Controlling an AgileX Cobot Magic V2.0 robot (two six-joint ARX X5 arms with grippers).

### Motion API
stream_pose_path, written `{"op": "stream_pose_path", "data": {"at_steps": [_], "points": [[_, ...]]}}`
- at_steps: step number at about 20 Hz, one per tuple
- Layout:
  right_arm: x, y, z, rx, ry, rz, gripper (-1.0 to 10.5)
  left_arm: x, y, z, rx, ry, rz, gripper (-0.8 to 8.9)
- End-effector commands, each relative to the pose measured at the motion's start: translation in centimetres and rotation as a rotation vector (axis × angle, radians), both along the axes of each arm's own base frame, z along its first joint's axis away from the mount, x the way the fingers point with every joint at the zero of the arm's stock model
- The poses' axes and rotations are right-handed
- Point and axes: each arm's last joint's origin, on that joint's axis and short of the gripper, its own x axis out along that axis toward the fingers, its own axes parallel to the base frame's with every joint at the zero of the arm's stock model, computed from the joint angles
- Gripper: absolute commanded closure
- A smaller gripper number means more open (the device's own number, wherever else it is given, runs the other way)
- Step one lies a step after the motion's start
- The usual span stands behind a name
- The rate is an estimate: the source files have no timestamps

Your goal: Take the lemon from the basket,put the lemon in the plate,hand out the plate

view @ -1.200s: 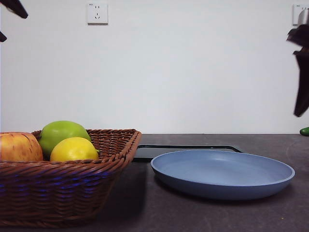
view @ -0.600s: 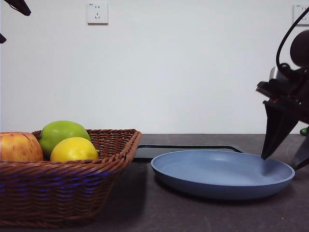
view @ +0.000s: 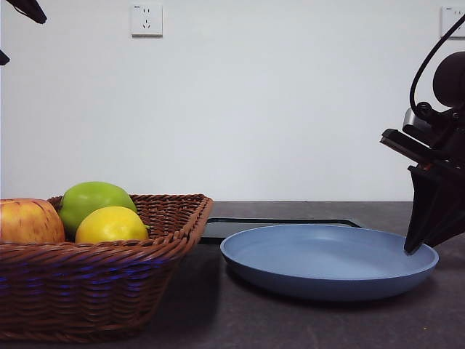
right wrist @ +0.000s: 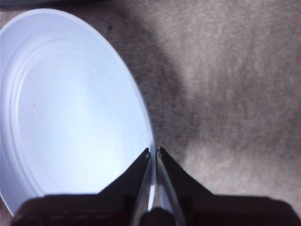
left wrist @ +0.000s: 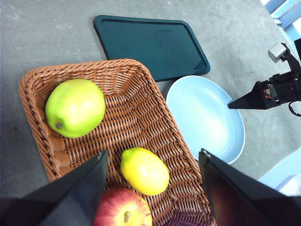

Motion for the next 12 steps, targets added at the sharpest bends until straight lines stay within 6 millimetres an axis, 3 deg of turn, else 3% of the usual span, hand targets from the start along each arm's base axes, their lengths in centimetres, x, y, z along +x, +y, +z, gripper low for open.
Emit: {"op": "stream_pose_path", "data": {"at_steps": [1,7,12], "points": [[0.3,-0.2,0.7,0.013,-0.015,-0.025,9.4,0.2,-0.1,0.5,-0.021,-0.003,0.003,4.76],[-1.4,-1.1,4.3,0.030,-0.108,-0.057,9.4,0.2,-1.8,0.1,-0.082,0.107,-0.026,4.27],[-3.4,-1.3,7.4,0.040,-0.206,-0.059,9.4,1.7,-5.4,-2.1,-0.014,0.271,-0.077,4.24]]}}
